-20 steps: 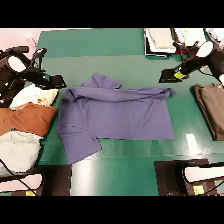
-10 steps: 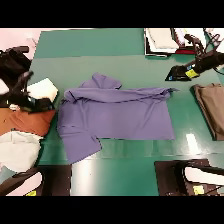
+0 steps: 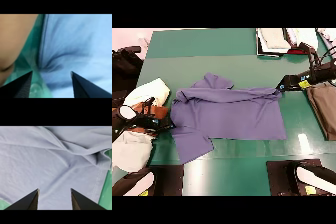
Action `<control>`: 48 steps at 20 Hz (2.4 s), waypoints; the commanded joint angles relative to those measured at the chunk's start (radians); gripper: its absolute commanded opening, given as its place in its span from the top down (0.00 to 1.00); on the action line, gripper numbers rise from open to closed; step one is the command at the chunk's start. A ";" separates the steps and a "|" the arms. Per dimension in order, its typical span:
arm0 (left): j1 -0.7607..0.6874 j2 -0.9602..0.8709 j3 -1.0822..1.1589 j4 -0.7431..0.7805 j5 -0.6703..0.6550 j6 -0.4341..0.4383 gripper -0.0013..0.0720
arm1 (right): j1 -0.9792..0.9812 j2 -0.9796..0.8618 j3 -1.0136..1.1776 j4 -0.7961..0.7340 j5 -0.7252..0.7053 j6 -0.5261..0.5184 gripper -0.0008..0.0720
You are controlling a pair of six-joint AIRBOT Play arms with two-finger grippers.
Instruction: Fold the shirts.
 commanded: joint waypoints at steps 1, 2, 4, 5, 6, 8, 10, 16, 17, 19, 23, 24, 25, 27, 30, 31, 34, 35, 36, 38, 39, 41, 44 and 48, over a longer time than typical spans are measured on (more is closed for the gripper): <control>-0.072 0.000 -0.034 -0.041 0.104 0.000 0.23 | 0.000 0.017 -0.009 0.004 0.008 0.001 0.37; -0.094 0.000 -0.033 -0.050 0.107 0.000 0.44 | -0.003 0.017 -0.009 0.003 0.023 0.001 0.37; -0.098 0.000 -0.008 -0.050 0.071 0.000 0.86 | -0.035 0.017 -0.010 -0.017 0.088 0.000 0.37; -0.099 0.001 0.016 -0.036 0.050 0.003 0.95 | -0.063 0.017 -0.012 -0.055 0.121 0.000 0.37; -0.099 0.009 0.042 -0.027 0.029 0.009 0.95 | -0.097 0.026 -0.036 -0.101 0.147 0.000 0.37; -0.099 0.038 0.078 -0.027 0.008 0.019 0.95 | -0.192 0.065 -0.160 -0.166 0.165 0.001 0.37; -0.099 0.040 0.105 -0.027 0.003 0.027 0.95 | -0.312 0.097 -0.340 -0.163 0.147 0.000 0.33; -0.099 0.040 0.107 -0.033 0.013 0.026 0.95 | -0.456 0.039 -0.698 -0.050 0.048 -0.053 0.30; -0.099 0.040 0.107 -0.034 0.012 0.027 0.95 | -0.432 0.020 -0.715 -0.008 0.018 -0.055 0.30; -0.099 0.040 0.107 -0.034 0.014 0.026 0.95 | -0.356 -0.006 -0.724 0.048 -0.037 -0.057 0.44; -0.098 0.040 0.122 -0.030 -0.002 0.027 0.95 | -0.179 0.011 -0.695 0.052 -0.101 -0.061 0.96; -0.098 0.046 0.154 -0.019 -0.021 0.026 0.95 | -0.145 0.044 -0.658 0.052 -0.100 -0.061 0.96; -0.098 0.072 0.195 -0.012 -0.037 0.026 0.95 | -0.117 0.087 -0.604 0.052 -0.093 -0.061 0.96; -0.098 0.161 0.306 0.002 -0.049 0.026 0.95 | -0.090 0.186 -0.469 0.052 -0.068 -0.061 0.96; -0.098 0.311 0.565 0.048 -0.047 0.025 0.95 | -0.082 0.326 -0.179 0.047 -0.061 -0.061 0.96; -0.098 0.348 0.669 0.063 -0.046 0.018 0.95 | -0.083 0.366 -0.073 0.047 -0.066 -0.061 0.96; -0.098 0.389 0.988 0.065 -0.047 0.014 0.95 | -0.084 0.436 0.226 0.028 -0.073 -0.053 0.96; -0.098 0.389 1.089 0.065 -0.049 0.014 0.95 | -0.083 0.449 0.323 -0.010 -0.071 -0.010 0.96; -0.098 0.389 1.186 0.064 -0.045 0.006 0.95 | -0.084 0.458 0.413 -0.059 -0.063 0.038 0.96; -0.098 0.385 1.334 0.056 -0.029 -0.005 0.95 | -0.084 0.460 0.562 -0.137 -0.024 0.056 0.96; -0.098 0.385 1.384 0.056 -0.013 -0.009 0.95 | -0.083 0.448 0.633 -0.158 -0.001 0.058 0.96; -0.098 0.385 1.439 0.054 0.002 -0.009 0.95 | -0.084 0.410 0.764 -0.193 0.079 0.080 0.96; -0.098 0.359 1.427 0.056 -0.049 -0.009 0.95 | -0.084 0.330 0.859 -0.199 0.182 0.080 0.96; -0.099 0.227 1.300 0.053 -0.219 -0.012 0.95 | -0.083 0.240 0.719 -0.214 0.209 0.080 0.96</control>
